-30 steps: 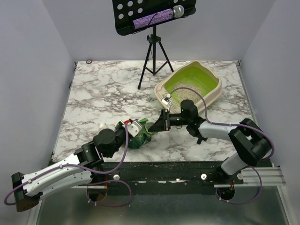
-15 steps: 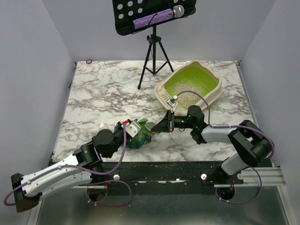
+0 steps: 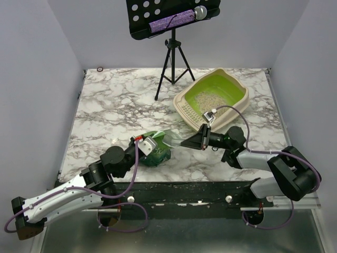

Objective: Fill the litter box with clean litter

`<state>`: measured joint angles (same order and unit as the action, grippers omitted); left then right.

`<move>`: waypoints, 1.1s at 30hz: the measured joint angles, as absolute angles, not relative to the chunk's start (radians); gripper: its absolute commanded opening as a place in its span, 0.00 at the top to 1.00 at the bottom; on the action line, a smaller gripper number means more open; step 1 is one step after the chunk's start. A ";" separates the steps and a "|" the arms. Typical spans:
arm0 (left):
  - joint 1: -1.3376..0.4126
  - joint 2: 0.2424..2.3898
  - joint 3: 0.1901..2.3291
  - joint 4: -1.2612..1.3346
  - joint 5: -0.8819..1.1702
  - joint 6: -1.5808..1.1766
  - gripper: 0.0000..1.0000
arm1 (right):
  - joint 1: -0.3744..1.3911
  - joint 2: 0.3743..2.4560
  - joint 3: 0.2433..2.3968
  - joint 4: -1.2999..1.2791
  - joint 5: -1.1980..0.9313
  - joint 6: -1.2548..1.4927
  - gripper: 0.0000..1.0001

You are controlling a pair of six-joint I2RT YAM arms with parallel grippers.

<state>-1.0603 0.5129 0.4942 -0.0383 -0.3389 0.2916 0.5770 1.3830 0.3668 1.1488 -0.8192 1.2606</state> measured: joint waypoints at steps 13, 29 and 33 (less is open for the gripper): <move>-1.061 0.512 0.480 -0.026 -0.318 0.303 1.00 | 0.471 1.258 0.188 1.246 -0.819 1.335 0.99; -1.074 0.561 0.474 0.022 -0.302 0.303 1.00 | 0.383 0.917 0.068 1.017 -0.797 1.278 0.99; -1.074 0.561 0.468 0.030 -0.303 0.307 1.00 | 0.377 0.838 0.064 0.936 -0.788 1.280 0.99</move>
